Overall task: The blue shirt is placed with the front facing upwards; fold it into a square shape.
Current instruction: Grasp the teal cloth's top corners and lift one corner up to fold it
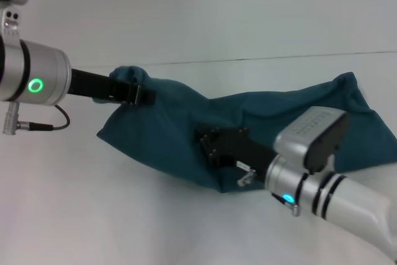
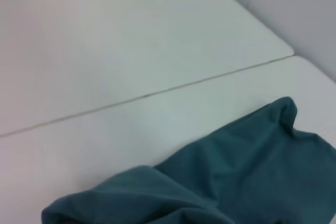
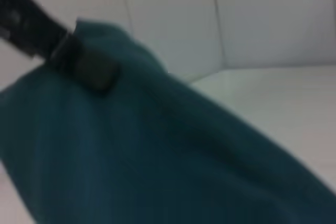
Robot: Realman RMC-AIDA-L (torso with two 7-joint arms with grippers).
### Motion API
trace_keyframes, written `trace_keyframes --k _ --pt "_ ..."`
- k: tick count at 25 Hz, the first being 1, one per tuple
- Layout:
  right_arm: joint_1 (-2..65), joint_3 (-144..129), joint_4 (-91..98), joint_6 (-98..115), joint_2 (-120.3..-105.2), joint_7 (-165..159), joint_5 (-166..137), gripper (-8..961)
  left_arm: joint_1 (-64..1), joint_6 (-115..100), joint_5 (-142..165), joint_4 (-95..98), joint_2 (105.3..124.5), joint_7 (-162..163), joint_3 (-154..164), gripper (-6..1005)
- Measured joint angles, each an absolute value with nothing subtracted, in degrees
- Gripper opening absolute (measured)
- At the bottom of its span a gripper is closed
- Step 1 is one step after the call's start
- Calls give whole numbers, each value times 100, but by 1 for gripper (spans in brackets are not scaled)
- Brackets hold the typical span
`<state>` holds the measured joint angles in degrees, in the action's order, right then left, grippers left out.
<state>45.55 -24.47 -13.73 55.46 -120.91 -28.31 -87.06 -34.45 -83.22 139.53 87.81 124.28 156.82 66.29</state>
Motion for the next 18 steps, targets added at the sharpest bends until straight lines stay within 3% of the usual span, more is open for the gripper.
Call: trace_keyframes --k 11,15,18 --pt "5245 -1847 -2023 4730 -12118 -2873 -9562 20 -3465 -8369 13872 8894 12404 15673 6602 88" --pt "5085 -1326 -2116 4791 -12077 -2882 -9992 20 -3480 -8385 13867 8889 12400 15661 6544 88" --pt "4562 -978 -1997 5204 -12014 -2900 -10029 20 -3479 -8452 13867 8930 12401 15641 6446 88"
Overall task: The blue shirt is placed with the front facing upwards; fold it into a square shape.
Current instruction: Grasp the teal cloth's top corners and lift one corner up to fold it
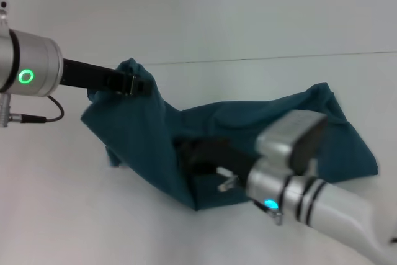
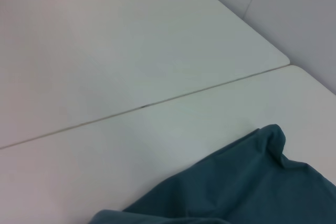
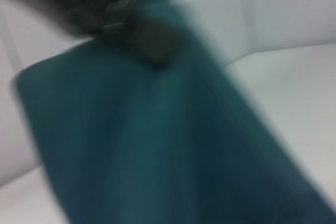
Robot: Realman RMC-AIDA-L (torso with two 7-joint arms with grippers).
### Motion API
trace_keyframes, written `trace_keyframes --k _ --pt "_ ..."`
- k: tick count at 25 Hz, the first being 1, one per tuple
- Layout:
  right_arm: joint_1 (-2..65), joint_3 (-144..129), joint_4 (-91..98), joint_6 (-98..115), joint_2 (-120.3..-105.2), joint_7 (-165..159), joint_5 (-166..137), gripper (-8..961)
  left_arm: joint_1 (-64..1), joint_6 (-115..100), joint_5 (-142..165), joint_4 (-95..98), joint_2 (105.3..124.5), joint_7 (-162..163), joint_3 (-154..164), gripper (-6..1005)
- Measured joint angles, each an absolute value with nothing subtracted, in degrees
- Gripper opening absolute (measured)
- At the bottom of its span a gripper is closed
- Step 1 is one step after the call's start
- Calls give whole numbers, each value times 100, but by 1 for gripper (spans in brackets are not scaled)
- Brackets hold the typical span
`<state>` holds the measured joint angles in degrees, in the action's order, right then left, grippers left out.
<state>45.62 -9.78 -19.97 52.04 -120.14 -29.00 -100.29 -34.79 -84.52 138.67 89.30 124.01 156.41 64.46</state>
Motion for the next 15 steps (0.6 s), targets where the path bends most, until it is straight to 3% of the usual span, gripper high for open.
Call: trace_keyframes --k 6,15 --pt "4075 -649 -1737 5524 -12003 -3048 -10045 20 -3460 -8569 13810 9126 12401 15619 6270 87" --pt "4841 -612 -2236 4498 -12090 -3121 -10555 20 -3499 -8580 13771 9180 12401 15618 6249 86"
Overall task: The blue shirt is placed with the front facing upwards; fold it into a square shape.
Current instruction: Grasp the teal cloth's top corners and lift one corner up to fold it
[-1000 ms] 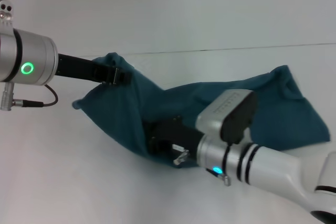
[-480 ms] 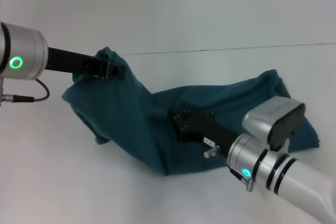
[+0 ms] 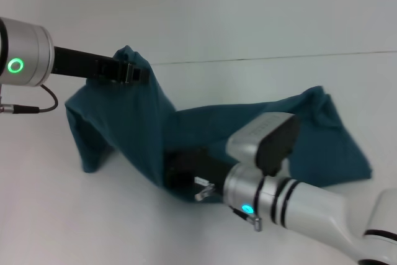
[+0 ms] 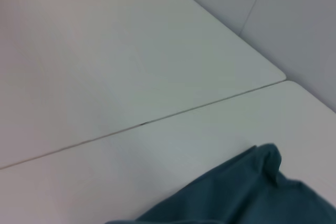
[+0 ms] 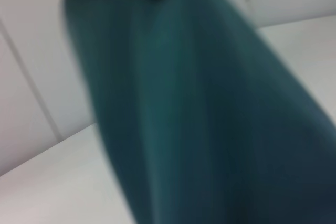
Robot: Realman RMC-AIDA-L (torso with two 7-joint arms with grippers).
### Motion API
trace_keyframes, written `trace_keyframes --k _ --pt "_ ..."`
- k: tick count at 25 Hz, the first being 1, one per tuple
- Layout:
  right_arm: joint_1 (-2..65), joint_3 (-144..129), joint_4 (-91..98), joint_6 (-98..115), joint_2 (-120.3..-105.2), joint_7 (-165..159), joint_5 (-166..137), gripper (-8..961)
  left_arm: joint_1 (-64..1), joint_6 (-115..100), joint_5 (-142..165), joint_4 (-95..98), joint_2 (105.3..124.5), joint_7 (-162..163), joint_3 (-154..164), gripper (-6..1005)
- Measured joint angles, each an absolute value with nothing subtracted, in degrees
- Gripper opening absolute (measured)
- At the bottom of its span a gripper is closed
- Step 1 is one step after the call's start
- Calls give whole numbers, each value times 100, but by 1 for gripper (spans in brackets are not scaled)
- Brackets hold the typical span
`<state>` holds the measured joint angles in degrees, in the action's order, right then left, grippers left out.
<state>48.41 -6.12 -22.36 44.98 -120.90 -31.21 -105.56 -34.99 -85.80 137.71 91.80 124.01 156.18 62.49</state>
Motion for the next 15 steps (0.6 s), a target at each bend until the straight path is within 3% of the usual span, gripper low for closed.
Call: trace_keyframes --k 7,15 --pt "5159 -458 -2509 4282 -12099 -3109 -10774 20 -3517 -8580 13735 9206 12401 15610 6249 88" --pt "4083 32 -2078 5326 -12011 -3115 -10779 19 -3475 -8599 13734 9179 12393 15537 6112 87"
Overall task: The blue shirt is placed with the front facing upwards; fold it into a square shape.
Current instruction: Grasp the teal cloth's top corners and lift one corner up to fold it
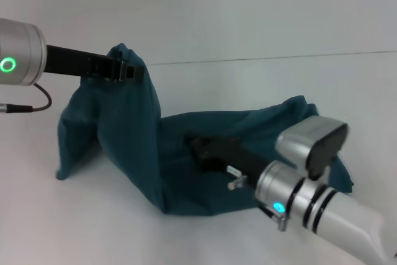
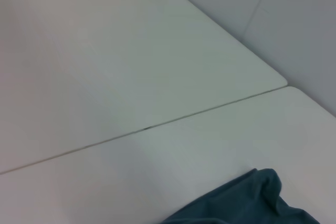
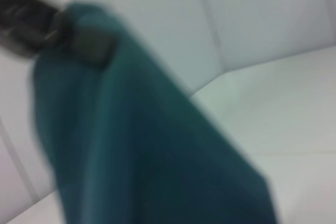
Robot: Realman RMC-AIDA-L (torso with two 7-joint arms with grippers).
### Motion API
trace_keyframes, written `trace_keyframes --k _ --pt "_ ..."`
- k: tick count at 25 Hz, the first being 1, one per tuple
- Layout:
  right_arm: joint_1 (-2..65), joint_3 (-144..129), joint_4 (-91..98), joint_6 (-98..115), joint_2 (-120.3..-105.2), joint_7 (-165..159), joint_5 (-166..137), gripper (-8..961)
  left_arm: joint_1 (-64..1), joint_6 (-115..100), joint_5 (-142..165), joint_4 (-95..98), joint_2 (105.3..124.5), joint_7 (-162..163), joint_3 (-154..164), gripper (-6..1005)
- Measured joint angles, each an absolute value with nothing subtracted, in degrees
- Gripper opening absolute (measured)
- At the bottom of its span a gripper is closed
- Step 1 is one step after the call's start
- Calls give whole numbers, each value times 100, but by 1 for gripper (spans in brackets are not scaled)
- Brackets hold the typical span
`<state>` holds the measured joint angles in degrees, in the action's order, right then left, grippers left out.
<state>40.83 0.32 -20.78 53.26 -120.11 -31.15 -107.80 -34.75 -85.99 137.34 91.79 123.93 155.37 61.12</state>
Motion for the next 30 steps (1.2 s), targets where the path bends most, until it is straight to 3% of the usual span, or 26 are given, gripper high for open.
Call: trace_keyframes --k 5,21,25,30 --pt "4143 155 -1944 5192 -12019 -3118 -10783 19 -3468 -8616 13734 9185 12392 15521 6085 87" --pt "5298 445 -2726 3616 -12122 -3123 -11698 19 -3453 -8614 13675 9216 12404 15524 6081 87" --pt "5343 601 -2807 3608 -12150 -3124 -12042 19 -3453 -8589 13660 9218 12401 15523 6082 88" --pt "5039 879 -2838 3774 -12061 -3203 -12295 19 -3448 -8573 13652 9219 12400 15512 6044 88"
